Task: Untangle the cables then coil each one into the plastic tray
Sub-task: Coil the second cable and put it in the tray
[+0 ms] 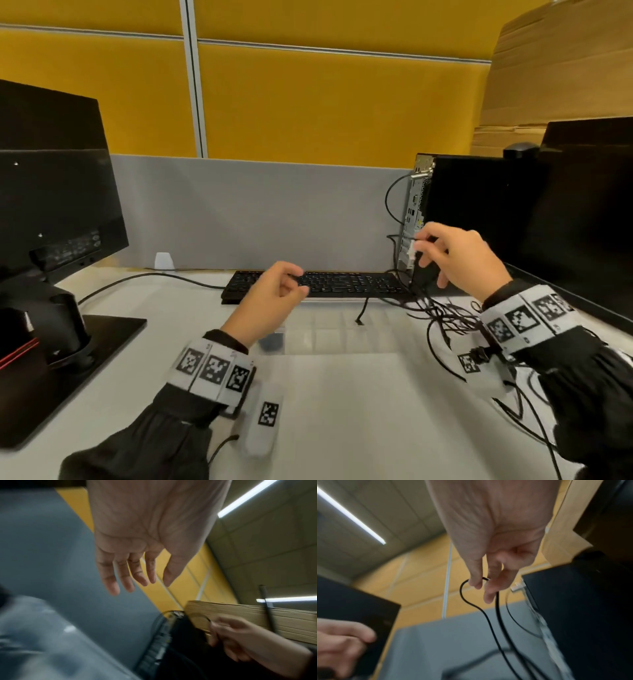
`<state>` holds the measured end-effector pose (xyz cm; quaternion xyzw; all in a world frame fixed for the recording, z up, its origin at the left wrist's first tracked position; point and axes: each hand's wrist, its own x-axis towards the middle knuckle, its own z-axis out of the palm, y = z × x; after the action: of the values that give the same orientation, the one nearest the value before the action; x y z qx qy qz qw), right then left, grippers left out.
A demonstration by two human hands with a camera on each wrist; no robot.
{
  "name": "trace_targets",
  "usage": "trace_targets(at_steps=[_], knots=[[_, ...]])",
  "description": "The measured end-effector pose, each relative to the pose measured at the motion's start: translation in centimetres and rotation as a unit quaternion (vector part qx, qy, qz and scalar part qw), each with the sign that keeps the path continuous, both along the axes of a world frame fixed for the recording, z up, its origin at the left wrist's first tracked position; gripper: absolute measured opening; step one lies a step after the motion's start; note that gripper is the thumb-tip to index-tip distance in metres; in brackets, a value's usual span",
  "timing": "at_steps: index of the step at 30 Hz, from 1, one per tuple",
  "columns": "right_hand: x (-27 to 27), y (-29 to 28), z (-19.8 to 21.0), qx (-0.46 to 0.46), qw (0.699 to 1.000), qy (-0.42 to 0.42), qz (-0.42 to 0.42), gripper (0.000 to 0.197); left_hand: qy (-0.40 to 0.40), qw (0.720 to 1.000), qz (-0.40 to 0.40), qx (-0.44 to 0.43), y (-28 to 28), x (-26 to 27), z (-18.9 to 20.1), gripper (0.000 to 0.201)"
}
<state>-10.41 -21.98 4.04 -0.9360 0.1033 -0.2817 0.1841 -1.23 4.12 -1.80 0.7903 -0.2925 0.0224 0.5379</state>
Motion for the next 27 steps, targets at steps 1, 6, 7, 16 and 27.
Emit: trace_targets(at_steps=[1,6,7,16,27], knots=[[-1.0,0.5,0.8,0.031,0.999,-0.018,0.031,0.009,-0.021,0.999,-0.021,0.013,-1.4,-0.7,0.7,0.031],[-5.1,2.4,3.7,0.235,0.955,-0.073,0.167,0.013,-0.012,0.988,-0.125,0.095,-8.4,-1.6,0.5,0.084],[-5.7,2.4,3.9,0.28,0.939,-0.074,0.186,0.015,-0.015,0.98,-0.143,0.134,-9.5,-1.5,-0.3,0.087],[-7.9,-1.0,4.3,0.475,0.812,-0.184,0.285,0.014,0.02,0.951,-0.188,0.245,-12.4,-2.8,-2.3,0.044],[-8.1,-6.6,4.0,0.164,0.904,-0.386,0.079,0.015,-0.158,0.979,-0.133,-0.005,-13.0,-3.8,2.5,0.016]])
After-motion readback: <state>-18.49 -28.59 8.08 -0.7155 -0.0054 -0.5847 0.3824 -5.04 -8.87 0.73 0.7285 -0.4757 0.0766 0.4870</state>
